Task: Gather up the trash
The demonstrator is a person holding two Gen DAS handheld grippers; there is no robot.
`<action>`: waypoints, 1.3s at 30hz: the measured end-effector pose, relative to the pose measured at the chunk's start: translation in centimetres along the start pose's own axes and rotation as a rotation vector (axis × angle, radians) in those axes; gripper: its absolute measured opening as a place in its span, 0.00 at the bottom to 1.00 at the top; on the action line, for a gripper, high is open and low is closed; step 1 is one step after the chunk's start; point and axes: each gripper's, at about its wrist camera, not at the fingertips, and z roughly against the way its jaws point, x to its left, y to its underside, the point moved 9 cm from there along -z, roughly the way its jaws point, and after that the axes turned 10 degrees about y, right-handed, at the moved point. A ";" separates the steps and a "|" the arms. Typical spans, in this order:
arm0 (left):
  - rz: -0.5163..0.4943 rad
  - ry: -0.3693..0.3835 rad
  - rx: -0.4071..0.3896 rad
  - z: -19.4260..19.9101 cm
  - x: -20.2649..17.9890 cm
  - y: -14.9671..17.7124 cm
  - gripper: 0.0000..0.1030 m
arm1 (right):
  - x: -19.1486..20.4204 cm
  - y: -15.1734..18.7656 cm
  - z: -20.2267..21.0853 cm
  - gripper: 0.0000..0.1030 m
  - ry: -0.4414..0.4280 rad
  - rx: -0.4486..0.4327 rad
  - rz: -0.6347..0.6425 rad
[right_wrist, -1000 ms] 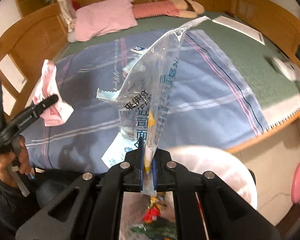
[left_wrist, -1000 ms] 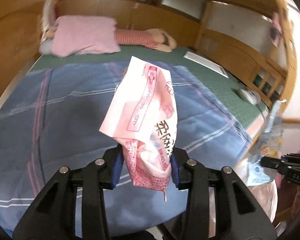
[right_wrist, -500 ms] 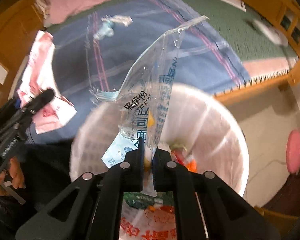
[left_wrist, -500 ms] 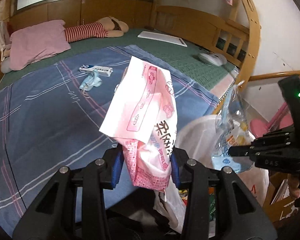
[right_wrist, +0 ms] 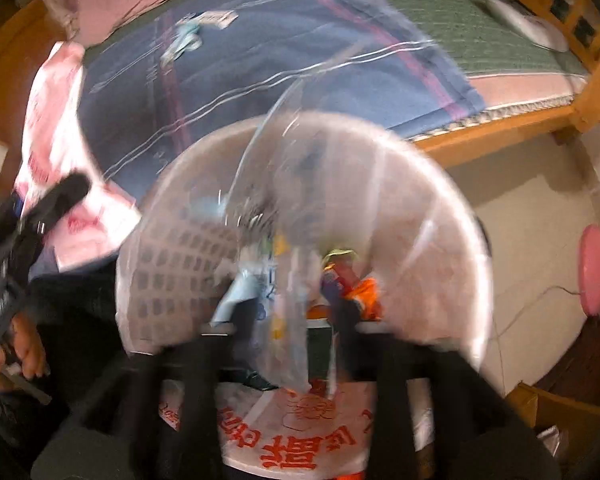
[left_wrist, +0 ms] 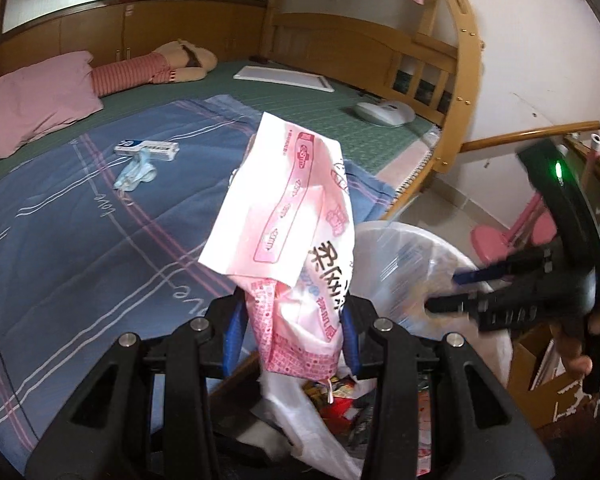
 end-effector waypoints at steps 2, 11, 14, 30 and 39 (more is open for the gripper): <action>-0.007 0.021 0.003 -0.2 -0.5 0.1 0.39 | -1.5 -1.0 1.4 0.61 0.025 -0.057 -0.063; -0.056 0.217 0.048 -2.0 -4.8 1.5 0.44 | -4.8 -2.9 3.2 0.61 0.036 -0.154 -0.197; -0.047 0.254 0.025 -1.6 -5.1 1.4 0.77 | -4.9 -3.2 2.8 0.61 0.026 -0.143 -0.196; 0.498 -0.336 -0.149 9.6 18.9 -0.3 0.92 | 7.2 -14.6 0.9 0.67 -0.096 -0.242 -0.036; 0.786 -0.596 -0.067 15.5 29.1 5.7 0.95 | 24.4 -27.1 -10.8 0.67 -0.114 -0.205 0.034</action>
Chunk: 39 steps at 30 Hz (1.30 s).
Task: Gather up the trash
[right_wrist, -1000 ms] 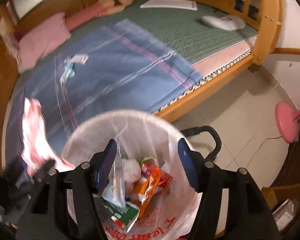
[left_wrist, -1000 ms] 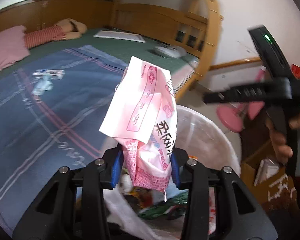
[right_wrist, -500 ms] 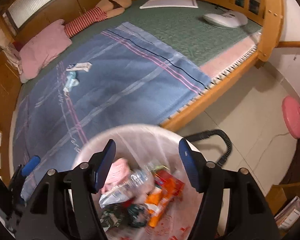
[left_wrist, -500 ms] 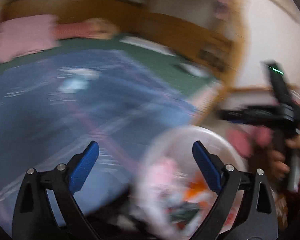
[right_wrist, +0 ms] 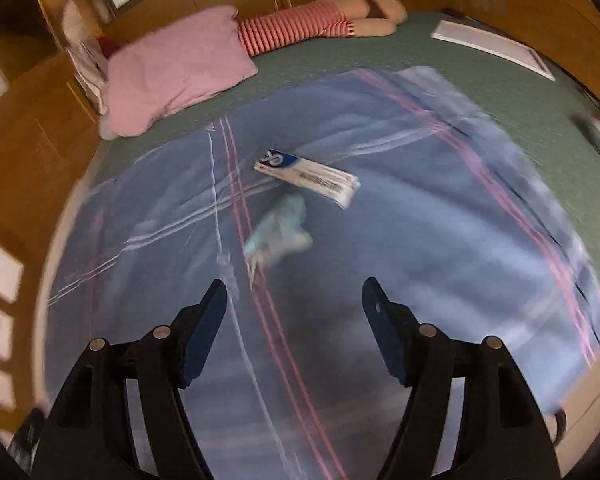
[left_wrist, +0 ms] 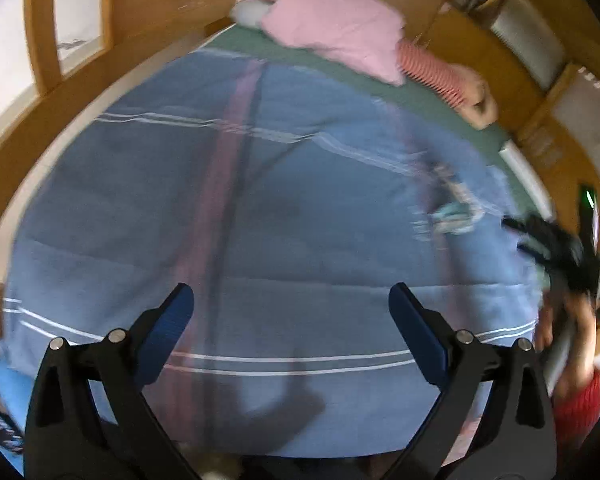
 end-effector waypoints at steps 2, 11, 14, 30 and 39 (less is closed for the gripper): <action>0.000 -0.041 0.025 -0.6 1.2 0.0 0.96 | 1.6 -0.9 -4.4 0.67 0.017 0.057 -0.058; 0.106 -0.026 0.099 -1.9 4.0 0.4 0.96 | 6.1 -0.6 -9.9 0.34 0.066 0.065 -0.022; 0.167 -0.023 0.077 -1.7 4.7 0.3 0.96 | 7.4 0.6 -9.2 0.25 -0.041 0.093 0.004; 0.299 -0.066 0.044 -1.6 7.6 0.4 0.96 | 14.6 8.7 0.2 0.73 -0.456 0.218 0.430; 0.341 -0.037 0.053 -1.5 7.8 0.6 0.96 | 2.6 -5.5 -8.1 0.80 0.076 -0.068 0.169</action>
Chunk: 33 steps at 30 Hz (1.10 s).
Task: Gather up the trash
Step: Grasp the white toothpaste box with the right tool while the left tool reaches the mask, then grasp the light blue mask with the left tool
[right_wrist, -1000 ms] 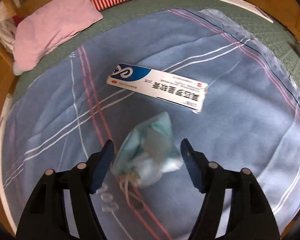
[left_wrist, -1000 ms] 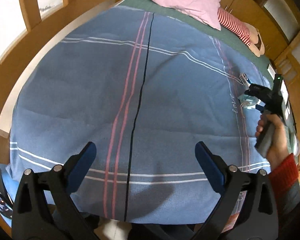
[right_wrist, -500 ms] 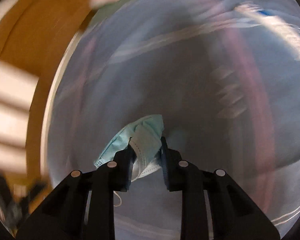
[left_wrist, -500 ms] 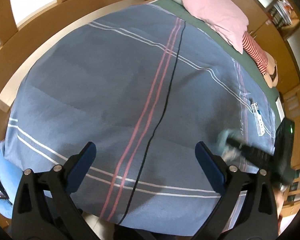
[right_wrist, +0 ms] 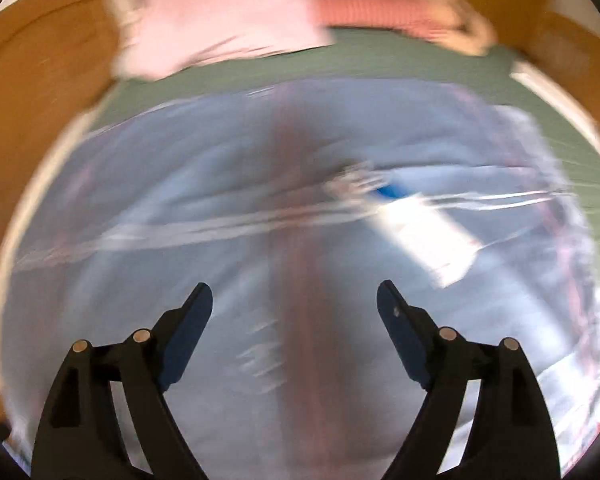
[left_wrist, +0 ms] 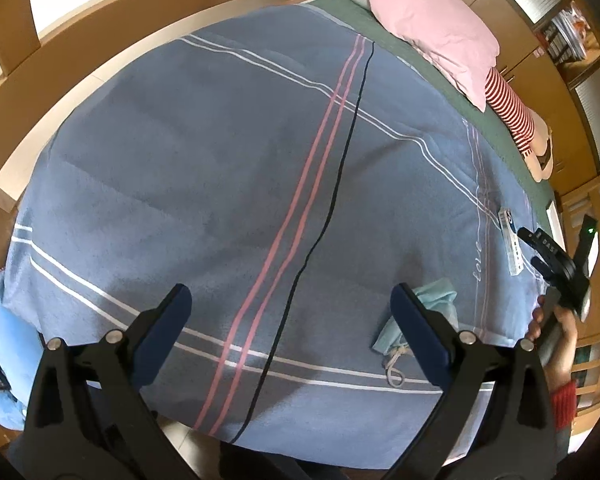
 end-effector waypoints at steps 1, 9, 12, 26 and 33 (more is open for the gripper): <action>-0.003 0.002 0.004 -0.1 -0.2 0.1 0.96 | -0.9 -0.6 -0.6 0.80 0.027 -0.005 -0.026; -0.029 -0.007 0.073 -2.5 -1.3 1.3 0.96 | -3.5 -2.8 -5.9 0.80 0.048 0.059 -0.035; -0.055 -0.028 0.078 -2.9 -1.6 1.9 0.96 | -3.1 -2.0 -7.9 0.80 -0.068 0.161 -0.047; -0.263 0.077 0.054 -5.8 -7.3 2.4 0.96 | 3.2 5.5 -3.0 0.49 -0.203 0.273 0.144; -0.576 0.137 0.153 -11.2 -14.1 5.8 0.96 | 0.7 10.6 3.8 0.47 -0.139 0.305 0.197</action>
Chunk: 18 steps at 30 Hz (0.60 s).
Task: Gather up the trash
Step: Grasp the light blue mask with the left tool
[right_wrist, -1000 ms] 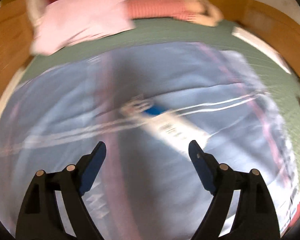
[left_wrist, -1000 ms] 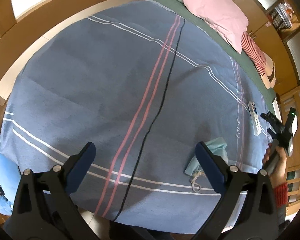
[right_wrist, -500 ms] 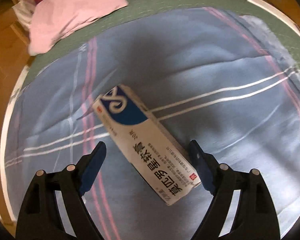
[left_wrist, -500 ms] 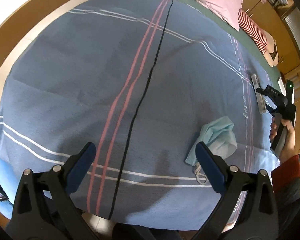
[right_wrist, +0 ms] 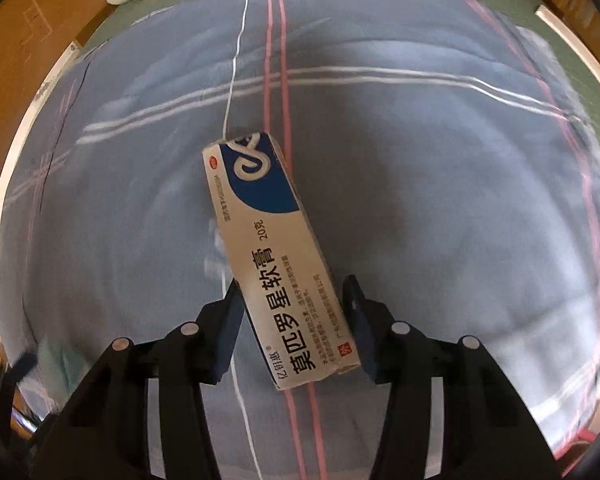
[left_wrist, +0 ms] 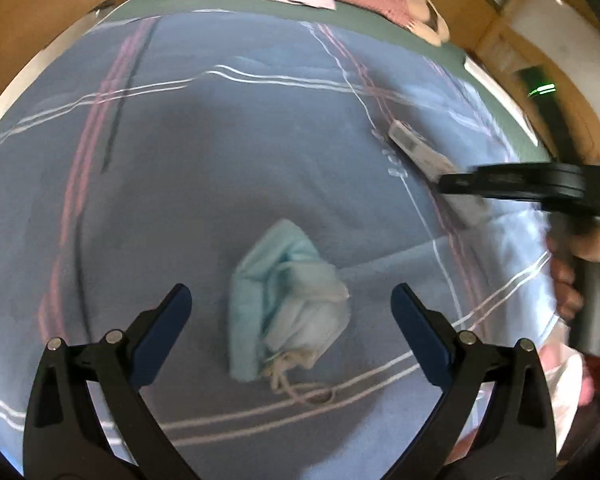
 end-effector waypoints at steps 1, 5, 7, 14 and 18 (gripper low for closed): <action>-0.004 -0.002 0.015 -0.6 -0.1 0.2 0.94 | -0.3 1.3 1.5 0.44 0.005 -0.023 0.015; -0.051 -0.062 0.058 -2.8 -0.1 1.0 0.70 | -0.7 5.2 6.5 0.36 0.025 -0.132 0.059; -0.120 -0.133 0.046 -2.8 -0.2 1.2 0.51 | -0.8 7.0 8.0 0.36 0.003 -0.169 0.046; -0.248 -0.171 0.040 -1.6 -2.0 2.4 0.25 | 0.8 8.8 6.7 0.35 -0.042 -0.114 0.005; -0.262 -0.207 0.020 -0.2 -1.5 2.6 0.24 | 3.7 10.0 4.0 0.35 -0.044 -0.009 0.077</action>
